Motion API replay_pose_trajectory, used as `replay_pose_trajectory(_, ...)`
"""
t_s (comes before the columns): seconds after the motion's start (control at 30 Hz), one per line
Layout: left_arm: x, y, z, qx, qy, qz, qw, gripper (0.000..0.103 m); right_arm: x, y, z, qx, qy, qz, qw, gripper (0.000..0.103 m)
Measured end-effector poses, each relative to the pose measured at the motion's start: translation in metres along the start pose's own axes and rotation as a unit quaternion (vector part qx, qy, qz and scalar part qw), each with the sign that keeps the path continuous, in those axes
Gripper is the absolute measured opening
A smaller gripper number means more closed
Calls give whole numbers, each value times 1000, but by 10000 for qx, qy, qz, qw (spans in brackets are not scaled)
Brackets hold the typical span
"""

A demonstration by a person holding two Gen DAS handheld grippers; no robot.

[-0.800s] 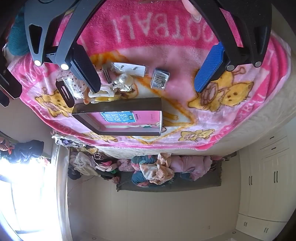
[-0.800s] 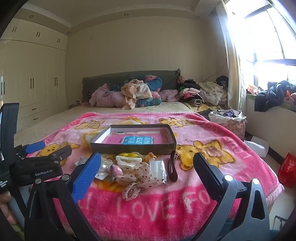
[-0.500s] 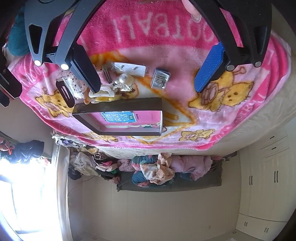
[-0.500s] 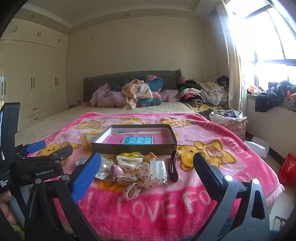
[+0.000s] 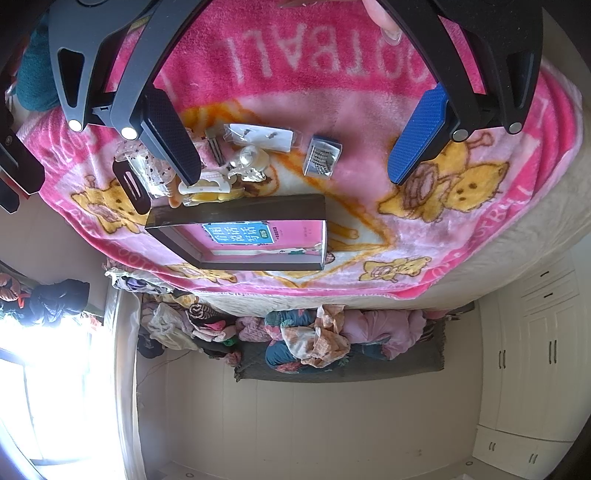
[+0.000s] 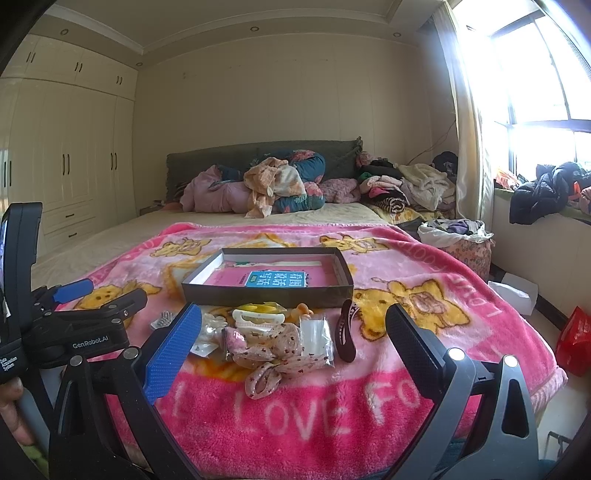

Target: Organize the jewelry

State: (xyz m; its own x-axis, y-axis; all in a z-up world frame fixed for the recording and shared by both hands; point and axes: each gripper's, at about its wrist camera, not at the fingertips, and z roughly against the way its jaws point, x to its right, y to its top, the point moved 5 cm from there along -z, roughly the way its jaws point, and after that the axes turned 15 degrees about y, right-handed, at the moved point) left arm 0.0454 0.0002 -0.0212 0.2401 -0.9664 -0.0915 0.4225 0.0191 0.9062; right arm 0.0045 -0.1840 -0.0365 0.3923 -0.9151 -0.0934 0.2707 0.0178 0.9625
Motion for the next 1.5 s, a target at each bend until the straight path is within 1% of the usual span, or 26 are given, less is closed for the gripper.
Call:
replay_pose_trajectory(1.13,0,0,0,-2,1,-9,10000,93,4,-2,-1,-10,19,-22,10000,97)
replay_pose_trajectory(1.4,0,0,0,-16,4,-11,10000,93,2,-6,-5,-58,64,-25,10000,97)
replay_pose_trajectory(1.5,5,1,3,-29,12,2,10000,93,2,-7,-7,-108,94,-47,9999,97)
